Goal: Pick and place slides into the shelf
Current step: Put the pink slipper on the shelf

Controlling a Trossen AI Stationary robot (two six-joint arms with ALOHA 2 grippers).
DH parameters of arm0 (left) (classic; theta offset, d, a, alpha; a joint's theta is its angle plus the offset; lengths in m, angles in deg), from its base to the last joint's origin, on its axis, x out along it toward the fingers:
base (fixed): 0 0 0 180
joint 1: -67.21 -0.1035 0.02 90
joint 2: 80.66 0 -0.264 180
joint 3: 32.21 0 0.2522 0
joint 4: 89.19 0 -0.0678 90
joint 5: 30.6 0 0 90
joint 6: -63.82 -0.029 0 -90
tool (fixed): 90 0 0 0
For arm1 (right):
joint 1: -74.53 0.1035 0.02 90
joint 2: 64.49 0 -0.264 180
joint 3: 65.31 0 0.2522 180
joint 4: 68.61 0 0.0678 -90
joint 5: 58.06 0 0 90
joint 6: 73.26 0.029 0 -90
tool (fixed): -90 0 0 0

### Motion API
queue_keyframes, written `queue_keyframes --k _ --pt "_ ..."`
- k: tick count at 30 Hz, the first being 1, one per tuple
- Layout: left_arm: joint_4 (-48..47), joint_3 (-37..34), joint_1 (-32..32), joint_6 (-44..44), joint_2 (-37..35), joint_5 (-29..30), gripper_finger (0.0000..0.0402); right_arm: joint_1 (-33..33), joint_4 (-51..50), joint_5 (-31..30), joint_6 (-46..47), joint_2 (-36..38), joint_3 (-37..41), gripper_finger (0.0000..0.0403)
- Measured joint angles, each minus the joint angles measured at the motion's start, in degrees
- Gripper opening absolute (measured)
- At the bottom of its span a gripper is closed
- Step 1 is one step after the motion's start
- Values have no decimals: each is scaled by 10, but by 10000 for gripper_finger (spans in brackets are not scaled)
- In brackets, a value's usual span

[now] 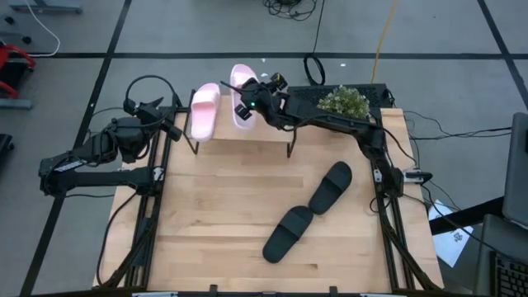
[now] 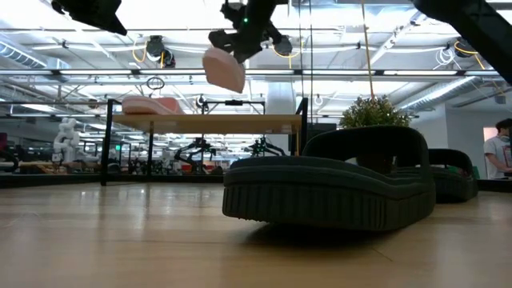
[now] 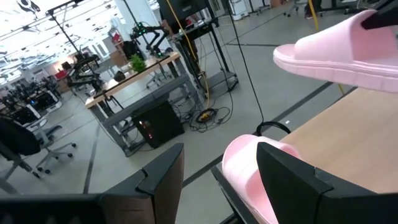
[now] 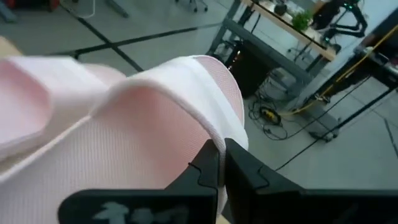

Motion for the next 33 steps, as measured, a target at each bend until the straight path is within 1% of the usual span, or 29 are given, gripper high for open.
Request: queue_keyframes --k 2,6,9,14,18,24,30,33 --pt "0 0 0 0 0 -1 209 -3 -2 7 9 -2 0 0" --pt "1 0 0 5 3 -16 209 -4 -1 44 41 -9 0 0" --pt "1 0 0 5 14 -45 209 -4 14 45 54 -17 0 0" --pt "11 0 0 3 47 -60 209 -7 24 76 82 -31 0 0" --pt "21 0 1 -2 74 -61 209 -9 29 76 92 -47 0 0" --pt "37 0 0 -19 97 -60 209 -14 33 72 121 -45 1 0" --pt "45 0 0 -21 98 -60 209 -9 71 75 125 -48 12 0" --pt "45 0 0 -21 97 -60 209 -9 73 77 134 -56 20 0"
